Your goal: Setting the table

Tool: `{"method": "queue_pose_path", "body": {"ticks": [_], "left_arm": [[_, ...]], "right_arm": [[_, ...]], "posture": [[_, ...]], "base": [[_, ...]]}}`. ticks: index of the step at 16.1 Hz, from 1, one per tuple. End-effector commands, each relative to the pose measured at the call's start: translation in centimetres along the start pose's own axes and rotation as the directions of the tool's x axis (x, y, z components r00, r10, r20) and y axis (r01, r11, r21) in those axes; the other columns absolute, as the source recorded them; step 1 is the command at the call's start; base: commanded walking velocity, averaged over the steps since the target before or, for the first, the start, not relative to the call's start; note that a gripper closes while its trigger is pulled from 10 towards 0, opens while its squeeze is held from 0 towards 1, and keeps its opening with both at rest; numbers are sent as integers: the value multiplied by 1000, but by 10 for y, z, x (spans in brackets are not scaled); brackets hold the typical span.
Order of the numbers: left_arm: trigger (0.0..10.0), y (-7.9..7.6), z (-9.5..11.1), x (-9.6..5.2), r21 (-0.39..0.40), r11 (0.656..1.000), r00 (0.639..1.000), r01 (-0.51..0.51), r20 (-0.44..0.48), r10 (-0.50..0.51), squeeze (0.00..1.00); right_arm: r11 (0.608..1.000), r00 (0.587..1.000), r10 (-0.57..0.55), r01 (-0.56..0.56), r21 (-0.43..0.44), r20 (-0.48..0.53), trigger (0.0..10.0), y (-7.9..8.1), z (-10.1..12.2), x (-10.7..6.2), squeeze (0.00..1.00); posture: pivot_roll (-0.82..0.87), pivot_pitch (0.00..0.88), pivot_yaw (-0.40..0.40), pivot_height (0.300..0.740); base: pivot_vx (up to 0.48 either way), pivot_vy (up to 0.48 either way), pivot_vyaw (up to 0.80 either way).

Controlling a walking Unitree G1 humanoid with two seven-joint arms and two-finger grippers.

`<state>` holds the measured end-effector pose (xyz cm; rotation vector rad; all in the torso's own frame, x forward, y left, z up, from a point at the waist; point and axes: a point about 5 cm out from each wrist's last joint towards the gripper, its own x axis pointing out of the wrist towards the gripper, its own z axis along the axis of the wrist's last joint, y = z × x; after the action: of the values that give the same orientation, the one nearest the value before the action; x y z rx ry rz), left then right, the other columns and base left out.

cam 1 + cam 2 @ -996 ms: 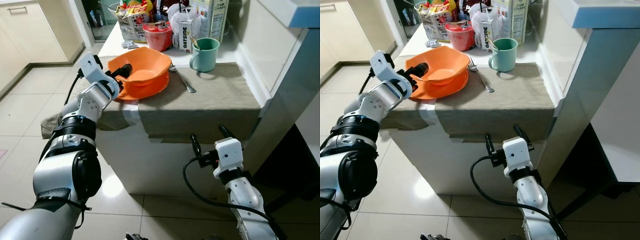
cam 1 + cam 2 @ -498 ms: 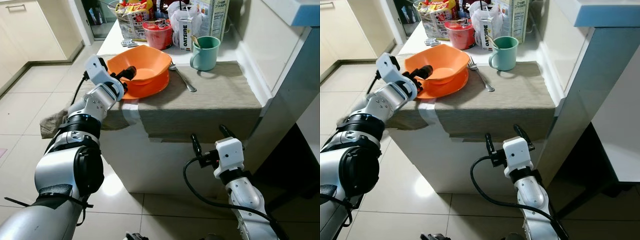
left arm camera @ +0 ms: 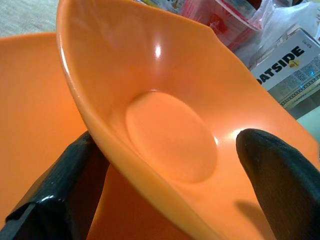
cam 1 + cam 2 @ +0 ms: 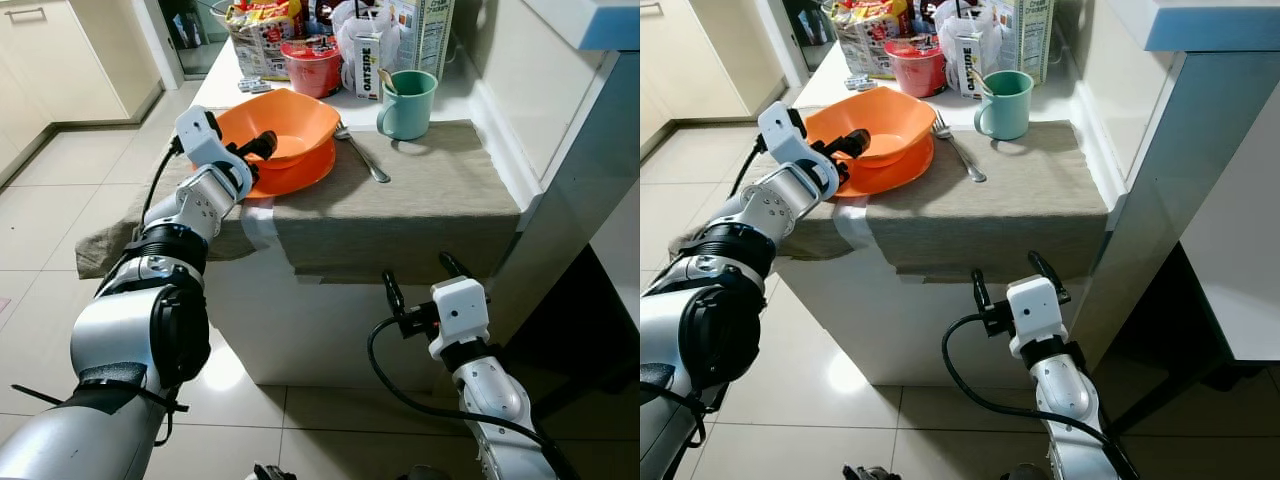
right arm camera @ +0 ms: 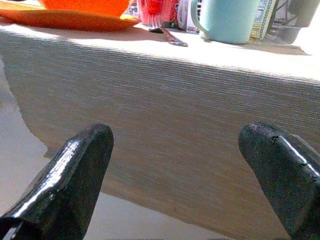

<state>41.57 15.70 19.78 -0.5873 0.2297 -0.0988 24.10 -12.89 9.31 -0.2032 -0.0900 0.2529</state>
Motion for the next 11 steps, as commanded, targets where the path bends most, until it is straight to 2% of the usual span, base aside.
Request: {"method": "queue_pose_path", "body": {"ticks": [1,5,8,9,11], "left_arm": [[10000,-3,7,0,23,1000,1000,11,16,-12,0],[10000,-5,7,1,68,997,999,23,26,-24,0],[10000,-4,7,1,63,998,999,8,35,-10,0],[0,-4,7,1,59,998,999,11,39,-14,0],[0,-4,6,1,63,998,999,11,35,-13,0]], "right_arm": [[1000,1000,6,-7,1,9,10000,1,4,-1,0],[1000,1000,11,-11,1,9,10000,3,4,-1,0],[1000,1000,11,-11,0,9,10000,3,3,-1,0],[1000,1000,11,-11,-1,8,10000,3,3,-1,0],[1000,1000,13,-13,-1,7,10000,4,3,-2,0]], "posture": [[-211,53,126,719],[-209,48,128,719],[-211,43,129,719],[-213,42,128,719],[-212,40,128,719]], "base": [[0,0,0],[0,0,0],[0,0,0],[0,0,0],[0,0,0]]}}
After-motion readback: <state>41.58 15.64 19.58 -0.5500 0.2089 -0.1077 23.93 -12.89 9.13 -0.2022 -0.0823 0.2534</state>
